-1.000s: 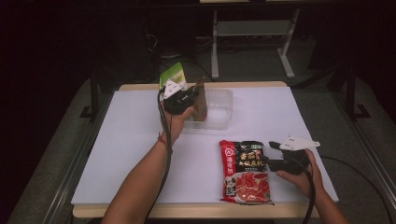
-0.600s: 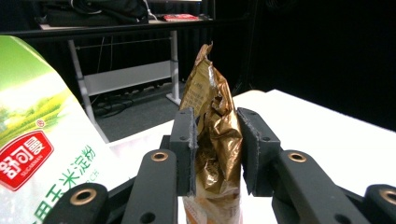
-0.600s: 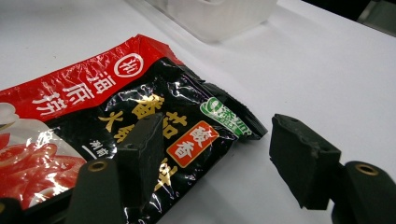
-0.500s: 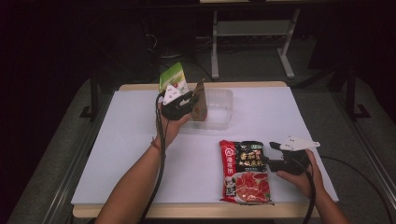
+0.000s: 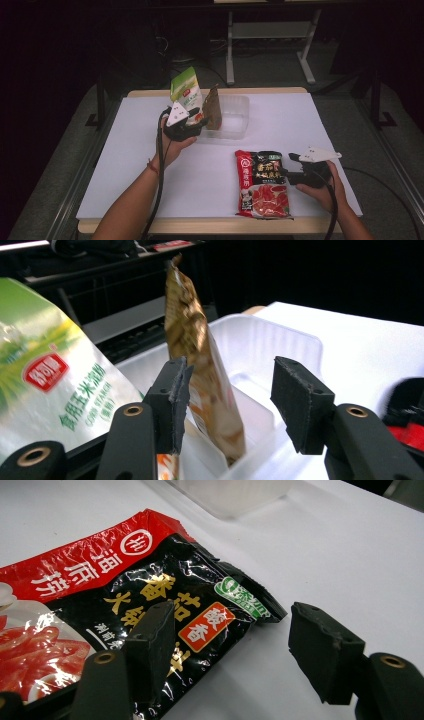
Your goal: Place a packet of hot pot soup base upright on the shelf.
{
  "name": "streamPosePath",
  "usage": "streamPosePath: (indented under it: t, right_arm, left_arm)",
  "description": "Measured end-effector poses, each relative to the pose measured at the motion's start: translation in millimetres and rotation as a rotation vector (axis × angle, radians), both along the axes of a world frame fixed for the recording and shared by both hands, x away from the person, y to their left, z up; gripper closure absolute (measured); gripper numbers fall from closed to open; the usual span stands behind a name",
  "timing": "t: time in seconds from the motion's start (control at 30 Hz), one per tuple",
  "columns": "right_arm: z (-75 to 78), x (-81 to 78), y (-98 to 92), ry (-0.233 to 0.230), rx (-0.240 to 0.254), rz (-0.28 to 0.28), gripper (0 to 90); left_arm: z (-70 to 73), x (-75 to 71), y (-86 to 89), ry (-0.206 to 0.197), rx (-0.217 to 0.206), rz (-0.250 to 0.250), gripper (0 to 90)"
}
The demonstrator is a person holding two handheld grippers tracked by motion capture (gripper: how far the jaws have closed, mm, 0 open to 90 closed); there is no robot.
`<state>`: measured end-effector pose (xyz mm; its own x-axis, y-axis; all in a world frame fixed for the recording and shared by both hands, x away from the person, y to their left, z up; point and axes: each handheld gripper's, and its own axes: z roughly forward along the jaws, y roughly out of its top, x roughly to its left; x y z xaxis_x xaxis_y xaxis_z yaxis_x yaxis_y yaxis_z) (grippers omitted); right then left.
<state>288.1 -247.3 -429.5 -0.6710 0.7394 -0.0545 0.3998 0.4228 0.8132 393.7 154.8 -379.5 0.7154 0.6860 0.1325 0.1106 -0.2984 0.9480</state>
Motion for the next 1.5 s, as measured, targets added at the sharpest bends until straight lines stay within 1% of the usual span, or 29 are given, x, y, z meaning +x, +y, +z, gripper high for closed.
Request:
streamPosePath:
  t: [0.07, 0.1, 0.13, 0.17, 0.23, 0.27, 0.33, 0.37, 0.4, 0.43, 0.5, 0.57, 0.63, 0.67, 0.7, 0.77, 0.8, 0.83, 0.87, 0.93, 1.0, 1.1, 1.13, 1.17, 1.23, 1.3, 1.37, 1.43, 1.5]
  right_arm:
    - [-0.4, 0.1, 0.0, 0.002, -0.001, 0.001, 34.7]
    - [-1.0, 0.5, -0.3, 0.01, 0.001, 0.003, 35.9]
    - [-1.0, 0.5, -0.3, 0.01, 0.001, 0.003, 35.9]
    - [-1.2, 0.5, -0.5, 0.013, 0.002, 0.004, 35.9]
    - [-1.7, 0.4, 0.0, 0.017, -0.008, 0.001, 35.6]
    - [-2.6, 0.2, 0.0, 0.032, -0.002, 0.003, 34.6]
    - [-3.2, 0.2, 0.0, 0.041, -0.003, 0.007, 34.2]
    - [-4.8, 0.0, 0.8, 0.063, 0.0, 0.015, 32.8]
    - [-4.8, 0.0, 0.8, 0.063, 0.0, 0.015, 32.8]
    - [-5.9, 0.0, 1.1, 0.075, 0.006, 0.024, 32.2]
    - [-8.0, -0.4, 2.0, 0.103, 0.007, 0.038, 30.6]
    - [-10.3, -0.5, 3.0, 0.134, 0.018, 0.051, 29.0]
    - [-13.3, 0.2, 3.6, 0.185, 0.042, 0.073, 26.8]
    - [-15.0, 0.6, 4.2, 0.213, 0.05, 0.073, 26.1]
    - [-16.2, 1.1, 3.8, 0.229, 0.062, 0.078, 26.1]
    - [-17.2, 1.6, 2.5, 0.259, 0.085, 0.074, 25.1]
    - [-19.8, 3.0, 0.0, 0.296, 0.116, 0.077, 25.1]
    - [-19.8, 3.0, 0.0, 0.296, 0.116, 0.077, 25.1]
    - [-21.6, 3.6, -0.5, 0.321, 0.136, 0.083, 25.0]
    - [-24.8, 4.8, 0.9, 0.354, 0.159, 0.105, 24.2]
    - [-25.0, 4.3, 5.5, 0.349, 0.14, 0.125, 21.0]
    - [-24.1, 3.5, 9.6, 0.347, 0.124, 0.13, 20.0]
    - [-24.5, 3.1, 10.1, 0.35, 0.129, 0.131, 19.9]
    - [-24.5, 3.1, 10.1, 0.35, 0.129, 0.131, 19.8]
    - [-24.7, 2.7, 10.8, 0.346, 0.128, 0.129, 19.9]
    - [-24.3, 1.8, 12.5, 0.35, 0.123, 0.128, 20.0]
    - [-23.9, 1.0, 14.7, 0.351, 0.117, 0.136, 20.0]
    - [-24.0, 0.4, 16.8, 0.351, 0.117, 0.14, 20.0]
    - [-23.9, 0.0, 18.9, 0.349, 0.115, 0.142, 20.1]
  left_arm:
    - [-1.7, -4.8, 1.2, 0.004, 0.019, -0.016, 45.9]
    - [-2.7, -7.3, 1.4, 0.006, 0.038, -0.025, 44.4]
    - [-3.6, -9.8, 1.3, -0.004, 0.066, -0.027, 44.4]
    - [-5.1, -12.5, 1.1, -0.01, 0.082, -0.03, 44.2]
    - [-7.7, -17.3, 1.3, -0.001, 0.103, -0.057, 42.9]
    - [-9.2, -19.7, 1.4, 0.005, 0.112, -0.067, 40.2]
    - [-12.4, -25.0, 2.1, 0.034, 0.12, -0.098, 39.0]
    - [-15.2, -30.6, 2.7, 0.074, 0.127, -0.125, 36.7]
    - [-15.2, -30.6, 2.7, 0.074, 0.127, -0.125, 35.2]
    - [-16.9, -33.4, 3.2, 0.1, 0.122, -0.146, 35.2]
    - [-20.4, -39.9, 4.3, 0.12, 0.127, -0.173, 33.3]
    - [-23.9, -44.3, 4.7, 0.155, 0.125, -0.199, 31.0]
    - [-28.5, -48.1, 4.2, 0.185, 0.111, -0.219, 29.5]
    - [-31.3, -49.5, 3.0, 0.202, 0.108, -0.231, 28.8]
    - [-34.3, -50.8, 1.2, 0.22, 0.11, -0.244, 27.7]
    - [-40.7, -53.2, -4.1, 0.244, 0.121, -0.261, 27.0]
    - [-43.9, -54.0, -7.9, 0.26, 0.126, -0.266, 25.2]
    - [-46.6, -55.1, -12.4, 0.262, 0.143, -0.269, 25.2]
    - [-48.7, -56.4, -16.8, 0.265, 0.155, -0.273, 24.8]
    - [-51.4, -58.1, -25.0, 0.285, 0.155, -0.305, 24.7]
    - [-54.3, -60.2, -32.8, 0.307, 0.152, -0.342, 24.5]
    - [-61.1, -62.8, -43.4, 0.361, 0.136, -0.393, 24.0]
    - [-63.8, -63.5, -47.0, 0.372, 0.141, -0.402, 23.5]
    - [-66.2, -64.3, -50.7, 0.376, 0.147, -0.396, 23.5]
    - [-69.4, -64.1, -56.6, 0.416, 0.12, -0.408, 22.9]
    - [-70.7, -62.7, -61.4, 0.436, 0.109, -0.427, 21.8]
    - [-71.8, -60.8, -65.9, 0.471, 0.08, -0.444, 21.3]
    - [-73.4, -59.7, -70.6, 0.479, 0.087, -0.444, 19.9]
    - [-75.9, -57.2, -74.0, 0.509, 0.071, -0.451, 19.1]
